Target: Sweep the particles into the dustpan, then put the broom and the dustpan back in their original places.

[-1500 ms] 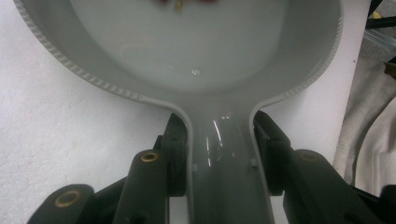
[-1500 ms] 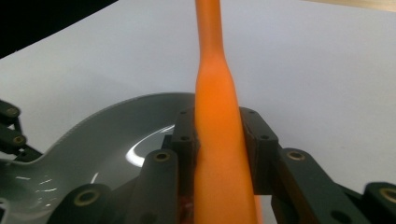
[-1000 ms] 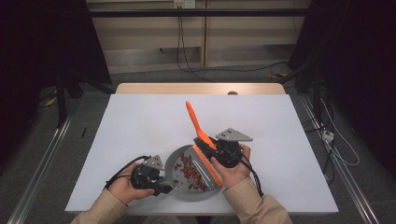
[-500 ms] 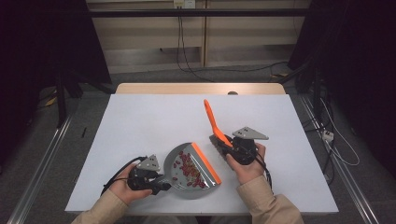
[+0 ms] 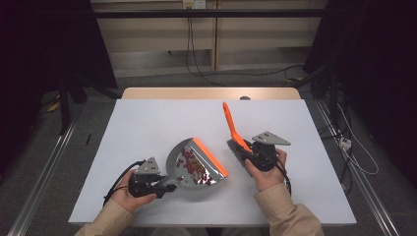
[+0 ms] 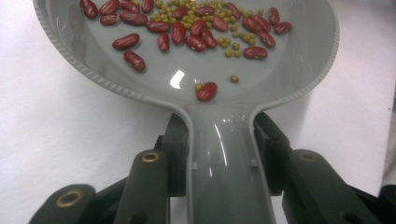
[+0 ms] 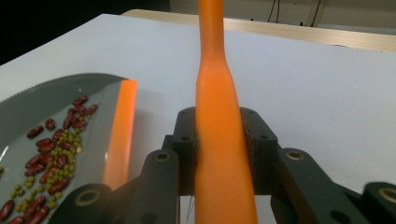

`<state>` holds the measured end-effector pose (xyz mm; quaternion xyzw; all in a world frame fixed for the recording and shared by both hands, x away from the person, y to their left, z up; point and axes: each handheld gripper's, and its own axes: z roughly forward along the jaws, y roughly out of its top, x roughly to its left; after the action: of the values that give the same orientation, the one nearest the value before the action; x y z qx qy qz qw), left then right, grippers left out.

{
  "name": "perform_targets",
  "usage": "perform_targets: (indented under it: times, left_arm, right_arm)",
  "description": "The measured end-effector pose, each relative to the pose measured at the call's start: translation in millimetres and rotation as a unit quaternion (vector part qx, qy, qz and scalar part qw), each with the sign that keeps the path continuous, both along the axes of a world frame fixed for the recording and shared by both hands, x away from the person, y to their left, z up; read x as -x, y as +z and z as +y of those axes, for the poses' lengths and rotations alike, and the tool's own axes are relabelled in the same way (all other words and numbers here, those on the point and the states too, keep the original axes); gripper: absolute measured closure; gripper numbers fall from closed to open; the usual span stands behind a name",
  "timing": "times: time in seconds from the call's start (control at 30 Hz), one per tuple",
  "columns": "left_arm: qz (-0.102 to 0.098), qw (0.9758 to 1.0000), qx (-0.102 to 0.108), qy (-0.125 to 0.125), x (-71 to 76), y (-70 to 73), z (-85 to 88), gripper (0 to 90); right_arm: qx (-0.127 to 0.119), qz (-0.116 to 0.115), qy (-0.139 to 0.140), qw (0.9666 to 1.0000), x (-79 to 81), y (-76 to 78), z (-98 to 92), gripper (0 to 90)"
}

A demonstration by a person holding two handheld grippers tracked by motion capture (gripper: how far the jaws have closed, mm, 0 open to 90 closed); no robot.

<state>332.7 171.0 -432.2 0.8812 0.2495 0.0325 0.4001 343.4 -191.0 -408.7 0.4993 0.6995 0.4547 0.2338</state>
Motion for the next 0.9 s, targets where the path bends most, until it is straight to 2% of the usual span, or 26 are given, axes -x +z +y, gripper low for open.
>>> perform_targets:
  times: [0.1,0.23,0.3,0.4,0.47,0.67,0.7,0.77,0.8,0.9]
  left_arm:
    - [-0.005,0.9997,0.01,0.022,-2.5,1.3,5.3,63.6]
    - [-0.011,0.9985,0.005,0.053,-6.5,2.8,13.2,63.6]
    - [-0.007,0.9981,0.007,0.061,-9.2,2.8,17.8,63.6]
    - [-0.014,0.9965,0.003,0.082,-13.0,2.8,23.6,63.6]
    - [-0.009,0.9947,0.007,0.102,-16.0,2.3,28.4,63.6]
    - [-0.015,0.9884,0.004,0.151,-25.0,1.1,45.2,63.6]
    - [-0.017,0.988,-0.001,0.153,-26.7,0.9,48.0,63.6]
    - [-0.018,0.9846,0.002,0.174,-28.9,-0.8,51.4,63.6]
    - [-0.017,0.984,0.001,0.178,-30.2,-1.1,53.7,63.6]
    - [-0.02,0.9799,-0.003,0.198,-33.7,-2.6,58.1,63.6]
  right_arm:
    - [0.004,0.002,-0.006,1.0,-1.3,-0.5,-5.5,70.9]
    - [0.001,0.002,-0.015,0.9999,-2.6,-0.1,-16.0,70.8]
    - [0.0,0.005,-0.022,0.9997,-3.5,-0.2,-21.6,70.9]
    - [0.008,0.007,-0.03,0.9995,-5.0,-1.8,-30.1,70.9]
    - [0.01,0.009,-0.037,0.9992,-5.7,-2.6,-36.5,70.9]
    - [0.02,0.01,-0.063,0.9978,-6.0,-5.2,-62.6,70.8]
    - [0.022,0.011,-0.069,0.9973,-5.7,-5.2,-67.5,70.8]
    - [0.025,0.012,-0.082,0.9962,-4.9,-5.5,-77.8,70.8]
    - [0.026,0.011,-0.088,0.9957,-4.7,-5.7,-82.8,70.8]
    - [0.029,0.013,-0.105,0.9939,-4.7,-6.7,-95.4,70.8]
